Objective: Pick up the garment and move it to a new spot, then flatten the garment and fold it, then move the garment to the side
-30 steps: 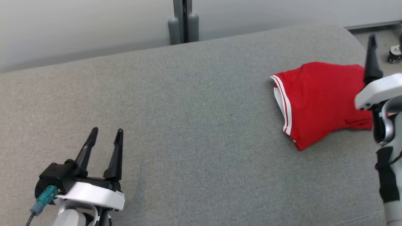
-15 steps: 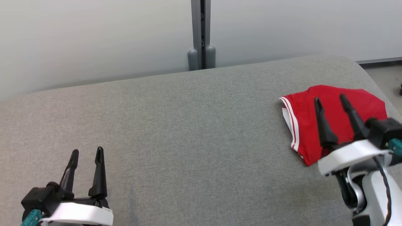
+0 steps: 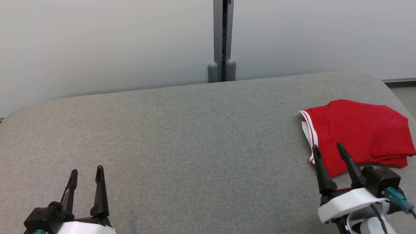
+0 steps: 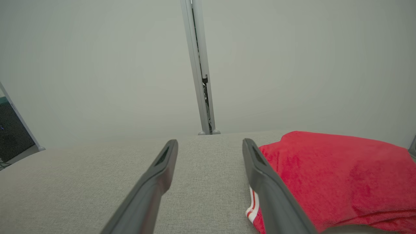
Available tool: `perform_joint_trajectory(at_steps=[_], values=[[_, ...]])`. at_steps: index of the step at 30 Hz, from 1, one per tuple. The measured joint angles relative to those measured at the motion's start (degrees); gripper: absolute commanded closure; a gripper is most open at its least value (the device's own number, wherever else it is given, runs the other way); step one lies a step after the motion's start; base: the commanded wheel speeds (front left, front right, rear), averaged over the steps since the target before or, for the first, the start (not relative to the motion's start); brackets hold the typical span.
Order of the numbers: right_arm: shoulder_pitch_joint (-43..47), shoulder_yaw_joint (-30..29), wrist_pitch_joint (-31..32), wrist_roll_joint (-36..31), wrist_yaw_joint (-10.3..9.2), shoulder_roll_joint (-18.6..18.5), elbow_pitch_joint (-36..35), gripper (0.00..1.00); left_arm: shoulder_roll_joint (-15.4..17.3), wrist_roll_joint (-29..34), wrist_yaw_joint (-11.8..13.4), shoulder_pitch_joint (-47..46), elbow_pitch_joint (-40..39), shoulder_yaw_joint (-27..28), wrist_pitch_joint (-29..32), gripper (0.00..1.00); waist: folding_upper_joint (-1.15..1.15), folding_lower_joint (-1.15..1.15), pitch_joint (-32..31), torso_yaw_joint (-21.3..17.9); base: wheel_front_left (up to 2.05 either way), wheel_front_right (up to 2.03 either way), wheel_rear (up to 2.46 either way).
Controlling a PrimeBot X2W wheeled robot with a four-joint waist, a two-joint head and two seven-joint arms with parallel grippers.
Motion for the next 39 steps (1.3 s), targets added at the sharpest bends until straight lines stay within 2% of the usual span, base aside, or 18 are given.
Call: perform_joint_trajectory(at_steps=[17, 37, 38, 39], values=[[0.1, 2.4, -2.0, -1.0, 0.0, 1.9, 1.4, 0.0, -2.2, 3.3, -1.6, 0.2, 1.7, 2.4, 0.0, 0.0, 0.0, 0.0, 0.0, 0.1, 0.0, 0.0, 0.0], [-0.2, 3.1, -2.1, -0.9, 0.0, 2.2, 1.8, 0.0, -2.7, 4.1, -2.2, 0.1, 2.3, 3.2, 0.0, 0.0, 0.0, 0.0, 0.0, 0.3, 0.0, 0.0, 0.0], [0.0, 3.0, -2.1, -0.9, 0.0, 2.3, 2.0, 1.0, -2.8, 4.1, -2.3, 0.1, 2.6, 3.2, 0.0, 1.0, 0.0, 0.0, 0.0, 0.3, 0.0, 0.0, 0.0], [0.4, 3.1, -2.0, -0.9, 0.0, 2.4, 2.4, 1.0, -3.0, 4.1, -2.3, 0.2, 3.1, 3.1, 0.0, 1.0, 0.0, 0.0, 0.0, 0.3, 0.0, 0.0, 0.0]])
